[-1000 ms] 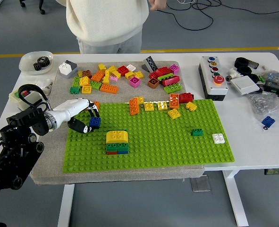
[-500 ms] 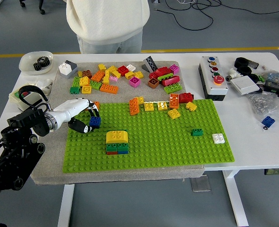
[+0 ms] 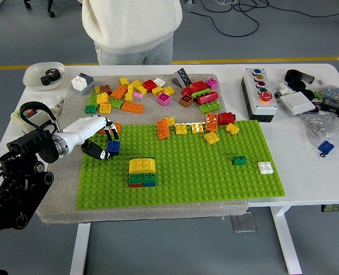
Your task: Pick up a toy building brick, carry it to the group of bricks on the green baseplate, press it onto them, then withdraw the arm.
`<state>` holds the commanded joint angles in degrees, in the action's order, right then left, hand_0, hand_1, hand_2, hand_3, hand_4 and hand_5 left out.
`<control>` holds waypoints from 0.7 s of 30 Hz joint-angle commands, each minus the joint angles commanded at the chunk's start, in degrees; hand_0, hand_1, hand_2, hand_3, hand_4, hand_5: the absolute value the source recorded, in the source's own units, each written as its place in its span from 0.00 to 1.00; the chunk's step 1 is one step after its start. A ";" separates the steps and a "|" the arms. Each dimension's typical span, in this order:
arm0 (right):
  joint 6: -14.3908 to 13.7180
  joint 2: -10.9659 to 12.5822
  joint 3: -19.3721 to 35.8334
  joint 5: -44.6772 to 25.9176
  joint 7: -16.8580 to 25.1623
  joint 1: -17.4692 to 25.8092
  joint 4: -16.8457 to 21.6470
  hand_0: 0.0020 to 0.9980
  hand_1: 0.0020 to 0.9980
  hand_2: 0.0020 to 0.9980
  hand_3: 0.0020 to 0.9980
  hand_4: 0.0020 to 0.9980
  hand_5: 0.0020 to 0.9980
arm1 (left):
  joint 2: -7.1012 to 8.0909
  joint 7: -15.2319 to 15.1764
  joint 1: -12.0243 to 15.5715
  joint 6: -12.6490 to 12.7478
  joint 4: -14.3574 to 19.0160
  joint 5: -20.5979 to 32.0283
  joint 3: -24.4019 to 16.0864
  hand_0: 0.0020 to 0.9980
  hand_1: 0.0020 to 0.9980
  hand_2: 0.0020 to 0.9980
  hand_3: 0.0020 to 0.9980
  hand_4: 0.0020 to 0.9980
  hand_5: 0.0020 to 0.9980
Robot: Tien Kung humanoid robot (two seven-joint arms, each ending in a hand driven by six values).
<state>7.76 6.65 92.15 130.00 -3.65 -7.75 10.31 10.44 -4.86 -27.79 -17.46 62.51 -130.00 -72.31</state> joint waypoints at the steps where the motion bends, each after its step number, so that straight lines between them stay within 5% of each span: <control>1: 0.00 0.00 0.00 0.00 0.00 0.00 0.00 0.75 0.65 0.73 0.63 0.90 0.48 | 0.00 0.00 0.00 0.00 0.02 0.00 -0.01 1.00 0.73 0.50 0.55 0.87 0.00; 15: 0.01 0.03 -0.14 0.00 0.06 -0.15 0.00 0.75 0.65 0.73 0.63 0.90 0.48 | -0.20 -0.14 -0.22 -0.20 -1.46 0.00 0.57 1.00 0.72 0.50 0.55 0.88 0.00; 16: 0.01 0.03 -0.14 0.00 0.07 -0.15 0.00 0.75 0.65 0.73 0.63 0.90 0.48 | -0.20 -0.16 -0.23 -0.29 -1.47 0.00 0.56 1.00 0.73 0.52 0.56 0.80 0.00; 21: 0.05 0.02 -0.18 0.00 0.08 -0.17 0.00 0.75 0.65 0.73 0.63 0.90 0.48 | -0.14 -0.53 -0.30 -0.85 -1.40 0.00 0.40 1.00 0.73 0.52 0.56 0.80 0.00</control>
<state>7.81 6.67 91.97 130.00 -3.57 -7.92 10.31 10.30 -5.39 -28.09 -18.31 61.11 -130.00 -71.91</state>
